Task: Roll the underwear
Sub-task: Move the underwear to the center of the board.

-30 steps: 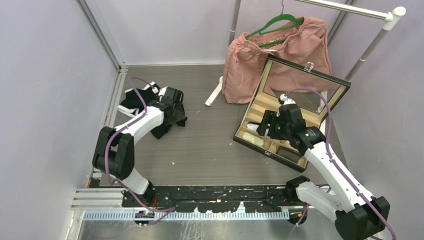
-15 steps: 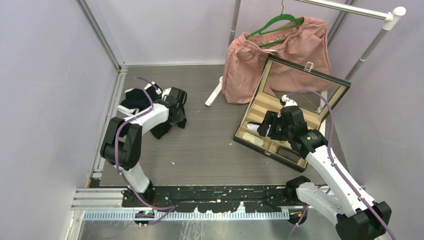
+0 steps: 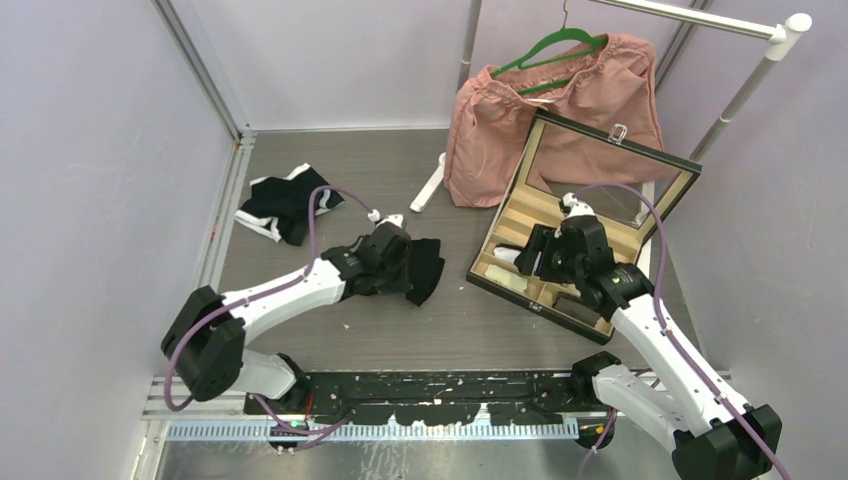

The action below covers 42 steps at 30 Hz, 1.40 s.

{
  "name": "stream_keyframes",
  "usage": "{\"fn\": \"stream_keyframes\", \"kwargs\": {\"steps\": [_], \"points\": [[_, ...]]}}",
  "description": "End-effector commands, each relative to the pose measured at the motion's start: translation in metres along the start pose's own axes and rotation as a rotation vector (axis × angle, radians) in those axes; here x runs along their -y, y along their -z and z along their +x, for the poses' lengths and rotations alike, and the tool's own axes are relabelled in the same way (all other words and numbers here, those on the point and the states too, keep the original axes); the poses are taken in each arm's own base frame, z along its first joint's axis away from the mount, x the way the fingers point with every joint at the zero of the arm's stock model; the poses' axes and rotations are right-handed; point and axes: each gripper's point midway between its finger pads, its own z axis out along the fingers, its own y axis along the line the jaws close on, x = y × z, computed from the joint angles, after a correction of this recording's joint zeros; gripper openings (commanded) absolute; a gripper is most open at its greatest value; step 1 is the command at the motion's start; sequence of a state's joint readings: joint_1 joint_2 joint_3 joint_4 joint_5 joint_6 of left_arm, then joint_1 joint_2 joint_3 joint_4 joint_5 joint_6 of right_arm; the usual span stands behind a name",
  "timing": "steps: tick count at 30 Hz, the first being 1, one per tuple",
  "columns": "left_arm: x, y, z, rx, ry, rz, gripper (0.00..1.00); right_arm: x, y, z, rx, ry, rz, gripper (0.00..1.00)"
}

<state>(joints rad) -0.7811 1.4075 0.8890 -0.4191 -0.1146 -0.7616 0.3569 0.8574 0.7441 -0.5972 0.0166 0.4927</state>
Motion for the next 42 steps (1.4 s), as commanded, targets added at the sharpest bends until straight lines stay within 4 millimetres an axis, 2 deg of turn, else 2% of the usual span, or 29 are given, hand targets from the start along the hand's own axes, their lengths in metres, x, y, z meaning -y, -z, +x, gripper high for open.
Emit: {"fn": "stream_keyframes", "kwargs": {"steps": [1,4,7,8,11,15,18,23,27,31,32,36,42], "points": [[0.014,0.014,0.024,-0.036,0.011,0.106,0.01,-0.005,-0.001,-0.009,0.046,-0.013,-0.028,0.66],[0.0,0.013,0.052,-0.092,0.018,0.074,0.07,-0.005,-0.002,-0.008,0.044,-0.018,-0.026,0.7],[-0.015,0.019,0.069,-0.113,0.056,0.043,0.28,-0.004,-0.003,-0.009,0.042,-0.021,-0.015,0.72],[-0.019,0.024,0.068,-0.101,0.066,0.035,0.33,-0.002,-0.003,-0.009,0.045,-0.021,-0.009,0.72],[-0.031,0.045,0.052,-0.006,0.09,-0.001,0.44,0.0,-0.002,-0.013,0.063,-0.023,0.007,0.73],[-0.05,0.077,0.018,0.149,0.135,-0.075,0.55,-0.007,-0.003,-0.014,0.06,-0.028,-0.024,0.73],[-0.064,0.083,-0.007,0.207,0.19,-0.118,0.6,-0.016,-0.005,-0.011,0.032,-0.036,-0.068,0.73],[-0.074,0.058,-0.044,0.187,0.303,-0.132,0.55,-0.019,-0.008,-0.004,-0.005,-0.049,-0.087,0.72],[-0.063,0.032,-0.075,0.193,0.29,-0.157,0.52,-0.02,-0.008,-0.001,-0.01,-0.055,-0.097,0.72],[-0.061,0.006,-0.104,0.201,0.286,-0.237,0.5,-0.019,-0.009,0.004,-0.028,-0.055,-0.098,0.72],[-0.066,-0.005,-0.103,0.181,0.282,-0.273,0.49,-0.019,-0.009,0.004,-0.032,-0.054,-0.096,0.72],[-0.076,-0.03,-0.105,0.145,0.29,-0.346,0.49,-0.018,-0.008,0.006,-0.035,-0.052,-0.092,0.72],[-0.094,-0.051,-0.1,0.103,0.308,-0.414,0.51,-0.017,-0.008,0.008,-0.042,-0.038,-0.091,0.72]]}}
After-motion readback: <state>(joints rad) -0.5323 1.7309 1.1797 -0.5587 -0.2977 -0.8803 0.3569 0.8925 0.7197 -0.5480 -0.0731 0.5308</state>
